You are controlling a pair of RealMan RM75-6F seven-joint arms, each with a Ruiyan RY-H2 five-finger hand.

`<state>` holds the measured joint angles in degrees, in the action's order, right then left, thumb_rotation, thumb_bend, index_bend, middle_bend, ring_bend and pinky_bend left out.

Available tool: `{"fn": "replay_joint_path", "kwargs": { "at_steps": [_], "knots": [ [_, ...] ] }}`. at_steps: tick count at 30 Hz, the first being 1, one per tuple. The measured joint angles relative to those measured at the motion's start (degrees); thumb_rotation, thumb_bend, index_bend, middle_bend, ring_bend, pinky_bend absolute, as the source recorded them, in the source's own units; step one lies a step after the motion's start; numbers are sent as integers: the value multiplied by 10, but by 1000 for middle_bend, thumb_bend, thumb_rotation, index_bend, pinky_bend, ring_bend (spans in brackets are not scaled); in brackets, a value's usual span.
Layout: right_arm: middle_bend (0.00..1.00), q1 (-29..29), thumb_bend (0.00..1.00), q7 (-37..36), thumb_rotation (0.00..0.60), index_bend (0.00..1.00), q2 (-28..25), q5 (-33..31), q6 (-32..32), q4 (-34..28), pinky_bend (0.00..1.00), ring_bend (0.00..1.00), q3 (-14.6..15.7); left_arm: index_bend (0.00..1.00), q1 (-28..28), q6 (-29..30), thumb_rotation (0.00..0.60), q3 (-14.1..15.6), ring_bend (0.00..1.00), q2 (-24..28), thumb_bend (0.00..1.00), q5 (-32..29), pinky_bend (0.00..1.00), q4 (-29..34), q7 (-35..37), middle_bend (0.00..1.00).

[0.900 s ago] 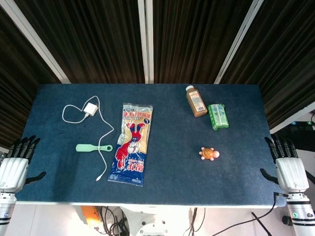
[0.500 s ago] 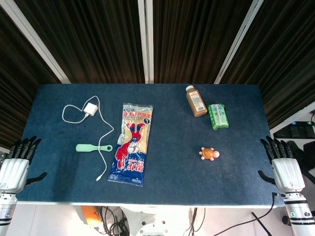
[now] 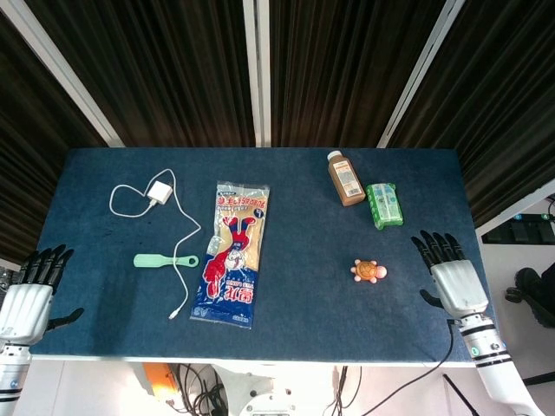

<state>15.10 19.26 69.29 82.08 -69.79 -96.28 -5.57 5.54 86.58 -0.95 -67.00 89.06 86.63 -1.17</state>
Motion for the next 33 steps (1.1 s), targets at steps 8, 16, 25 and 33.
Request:
{"fn": "replay_joint_path", "kwargs": {
  "at_steps": [8, 16, 25, 33],
  "knots": [
    [57, 56, 78, 52, 600, 0, 68, -27, 61, 30, 0, 0, -5, 41, -4, 3, 600, 0, 0, 2, 69, -2, 0, 0, 4, 0],
    [120, 78, 81, 101, 600, 6, 111, -66, 77, 55, 0, 0, -10, 41, 0, -7, 600, 2, 0, -2, 69, -2, 0, -4, 8, 0],
    [184, 99, 105, 118, 600, 100, 144, -84, 82, 84, 0, 0, -11, 41, 0, -10, 600, 3, 0, -2, 69, -4, 0, -9, 12, 0],
    [280, 109, 129, 135, 600, 216, 166, -92, 81, 103, 0, 2, -6, 42, 0, -11, 600, 1, 0, -2, 68, -8, 0, -15, 22, 0]
  ]
}}
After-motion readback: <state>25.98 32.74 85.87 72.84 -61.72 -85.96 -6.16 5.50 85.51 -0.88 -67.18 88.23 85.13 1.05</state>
